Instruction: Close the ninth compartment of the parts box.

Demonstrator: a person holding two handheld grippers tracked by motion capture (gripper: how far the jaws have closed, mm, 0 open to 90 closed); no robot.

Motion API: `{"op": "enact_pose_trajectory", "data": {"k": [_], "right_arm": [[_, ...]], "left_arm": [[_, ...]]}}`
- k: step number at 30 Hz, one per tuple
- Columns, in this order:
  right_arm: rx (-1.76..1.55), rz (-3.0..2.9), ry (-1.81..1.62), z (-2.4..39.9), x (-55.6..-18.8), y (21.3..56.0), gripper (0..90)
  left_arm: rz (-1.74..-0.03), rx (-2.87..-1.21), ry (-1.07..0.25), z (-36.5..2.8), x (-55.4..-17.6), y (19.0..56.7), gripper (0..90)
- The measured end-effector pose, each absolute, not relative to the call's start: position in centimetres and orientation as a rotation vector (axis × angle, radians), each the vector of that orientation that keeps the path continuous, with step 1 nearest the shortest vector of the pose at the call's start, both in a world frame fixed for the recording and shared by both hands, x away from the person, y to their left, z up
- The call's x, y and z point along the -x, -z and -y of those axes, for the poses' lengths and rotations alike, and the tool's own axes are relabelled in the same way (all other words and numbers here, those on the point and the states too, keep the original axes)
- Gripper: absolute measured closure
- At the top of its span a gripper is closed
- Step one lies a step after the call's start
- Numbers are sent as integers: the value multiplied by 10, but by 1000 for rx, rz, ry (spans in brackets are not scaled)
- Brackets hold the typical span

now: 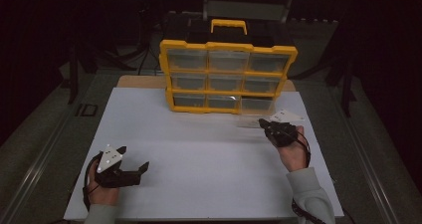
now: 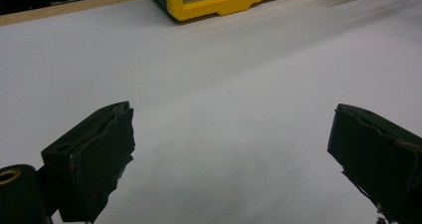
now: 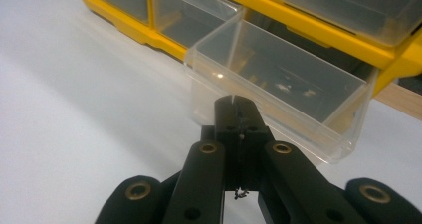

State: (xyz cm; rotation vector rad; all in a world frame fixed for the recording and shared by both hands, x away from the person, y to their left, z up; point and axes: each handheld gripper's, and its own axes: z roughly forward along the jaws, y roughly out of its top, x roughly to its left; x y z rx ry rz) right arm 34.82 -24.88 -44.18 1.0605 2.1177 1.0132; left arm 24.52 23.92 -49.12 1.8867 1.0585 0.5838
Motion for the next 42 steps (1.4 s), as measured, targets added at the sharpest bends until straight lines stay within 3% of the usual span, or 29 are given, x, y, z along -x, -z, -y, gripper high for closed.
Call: {"op": "enact_pose_trajectory", "data": {"k": [17,42], "right_arm": [[-1138,-2115,-970,255,-363,463,900],[-1155,-2093,-971,253,-376,463,900]], "left_arm": [[-1058,-1890,-584,-239,-245,491,49],[-1060,-1885,-583,-240,-245,491,49]]}}
